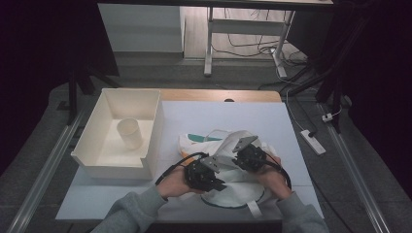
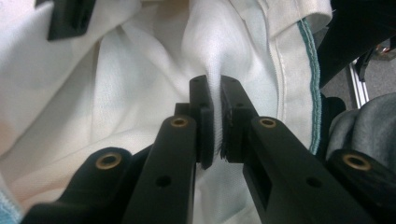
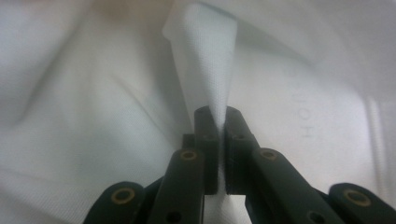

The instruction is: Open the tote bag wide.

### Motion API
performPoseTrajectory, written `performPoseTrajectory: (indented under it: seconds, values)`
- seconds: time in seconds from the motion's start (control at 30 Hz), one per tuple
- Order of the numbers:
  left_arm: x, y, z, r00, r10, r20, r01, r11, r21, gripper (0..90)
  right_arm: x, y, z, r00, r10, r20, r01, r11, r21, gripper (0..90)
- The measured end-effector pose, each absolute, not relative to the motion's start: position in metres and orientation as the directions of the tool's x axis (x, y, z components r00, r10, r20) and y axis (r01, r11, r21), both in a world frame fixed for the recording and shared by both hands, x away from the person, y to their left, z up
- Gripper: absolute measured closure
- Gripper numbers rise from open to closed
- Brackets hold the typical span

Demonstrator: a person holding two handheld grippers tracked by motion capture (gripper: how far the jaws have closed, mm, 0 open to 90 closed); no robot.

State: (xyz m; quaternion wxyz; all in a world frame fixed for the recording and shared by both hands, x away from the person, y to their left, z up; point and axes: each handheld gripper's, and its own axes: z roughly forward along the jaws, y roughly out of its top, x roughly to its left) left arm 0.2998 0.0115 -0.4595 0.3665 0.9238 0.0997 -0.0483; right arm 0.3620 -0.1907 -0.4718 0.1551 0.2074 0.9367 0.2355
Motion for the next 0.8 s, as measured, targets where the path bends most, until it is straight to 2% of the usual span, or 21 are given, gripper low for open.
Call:
performPoseTrajectory:
  seconds: [0.2, 0.4, 0.67, 0.8]
  values:
    - [0.303, 0.013, -0.461, 0.972, 0.167, -0.167, 0.236, -0.713, 0.66, 84.3, 0.369, -0.202, -0.449, -0.852, 0.495, -0.169, 0.325, 0.754, 0.57, 86.5]
    - [0.301, 0.011, -0.46, 0.973, 0.152, -0.174, 0.23, -0.704, 0.671, 84.6, 0.392, -0.223, -0.433, -0.799, 0.594, -0.091, 0.395, 0.633, 0.666, 86.5]
    - [0.3, 0.011, -0.458, 0.974, 0.149, -0.172, 0.226, -0.702, 0.675, 84.9, 0.431, -0.235, -0.446, -0.747, 0.662, -0.069, 0.441, 0.57, 0.693, 86.4]
    - [0.301, 0.012, -0.459, 0.973, 0.155, -0.172, 0.231, -0.702, 0.674, 84.9, 0.446, -0.243, -0.458, -0.723, 0.691, -0.024, 0.482, 0.528, 0.699, 86.4]
